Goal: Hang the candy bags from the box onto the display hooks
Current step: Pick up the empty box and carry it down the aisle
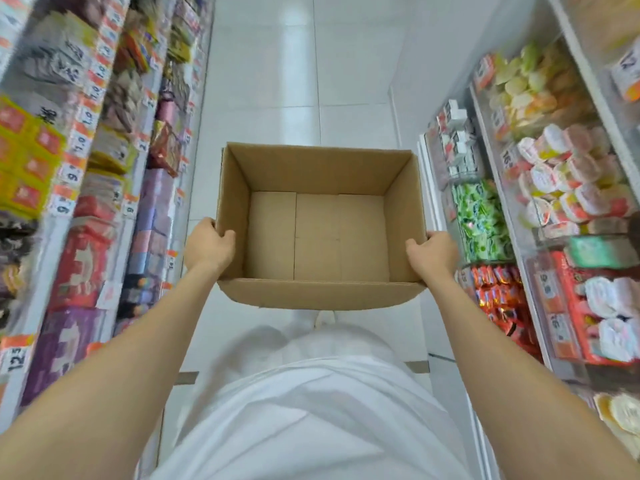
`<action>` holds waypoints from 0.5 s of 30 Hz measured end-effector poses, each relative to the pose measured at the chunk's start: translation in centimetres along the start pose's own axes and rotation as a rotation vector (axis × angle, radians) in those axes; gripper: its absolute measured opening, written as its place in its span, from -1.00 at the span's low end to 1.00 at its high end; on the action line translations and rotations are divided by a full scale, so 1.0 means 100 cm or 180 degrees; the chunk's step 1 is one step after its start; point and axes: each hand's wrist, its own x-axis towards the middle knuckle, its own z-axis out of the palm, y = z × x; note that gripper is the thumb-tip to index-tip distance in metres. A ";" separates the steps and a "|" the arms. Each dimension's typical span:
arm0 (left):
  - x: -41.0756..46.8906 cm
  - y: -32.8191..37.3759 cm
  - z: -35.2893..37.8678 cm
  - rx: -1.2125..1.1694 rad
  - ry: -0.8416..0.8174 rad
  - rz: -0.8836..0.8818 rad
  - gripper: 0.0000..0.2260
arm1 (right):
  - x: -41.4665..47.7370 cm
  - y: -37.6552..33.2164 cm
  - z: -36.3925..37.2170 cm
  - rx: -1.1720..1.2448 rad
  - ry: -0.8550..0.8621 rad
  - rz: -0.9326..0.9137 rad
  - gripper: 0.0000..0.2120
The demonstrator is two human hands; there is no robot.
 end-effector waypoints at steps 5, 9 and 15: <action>0.131 0.085 0.002 0.0143 -0.0042 0.0058 -0.85 | 0.103 -0.090 0.017 -0.0049 0.0046 0.0159 -0.75; 0.244 0.142 0.016 0.0192 -0.0107 0.0229 -0.83 | 0.179 -0.149 0.043 0.0022 0.0135 0.0322 -0.78; 0.423 0.263 0.036 0.0307 -0.0522 0.0758 -0.85 | 0.281 -0.228 0.082 0.0387 0.0552 0.0957 -0.81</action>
